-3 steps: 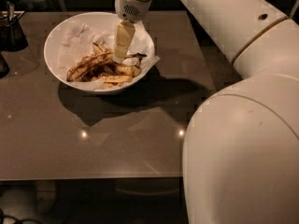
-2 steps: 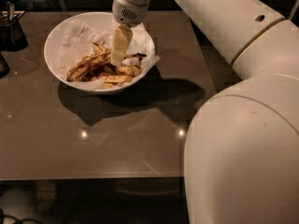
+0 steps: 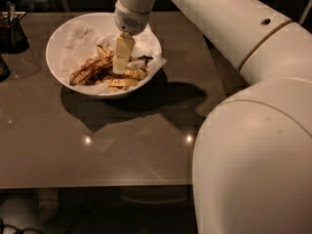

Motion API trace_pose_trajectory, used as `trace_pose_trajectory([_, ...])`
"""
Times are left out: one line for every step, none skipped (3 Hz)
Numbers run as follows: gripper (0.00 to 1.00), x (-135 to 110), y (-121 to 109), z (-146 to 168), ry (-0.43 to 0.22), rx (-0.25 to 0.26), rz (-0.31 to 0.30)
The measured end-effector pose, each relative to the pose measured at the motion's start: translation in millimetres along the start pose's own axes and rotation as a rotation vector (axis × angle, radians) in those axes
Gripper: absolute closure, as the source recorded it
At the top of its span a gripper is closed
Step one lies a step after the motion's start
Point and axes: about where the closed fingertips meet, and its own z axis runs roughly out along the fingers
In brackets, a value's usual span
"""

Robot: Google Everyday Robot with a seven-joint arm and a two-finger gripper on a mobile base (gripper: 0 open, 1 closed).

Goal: Pick banana from white bowl

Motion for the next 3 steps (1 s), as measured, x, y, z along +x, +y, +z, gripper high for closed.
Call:
trace_pose_trajectory([0.12,-1,2,5,0.0,-0.008,0.0])
trace_pose_trajectory([0.14,-4,4,15,-0.007,-0.026,-0.002])
trace_pose_trajectory([0.16,-4,8,27,-0.027,-0.049,0.004])
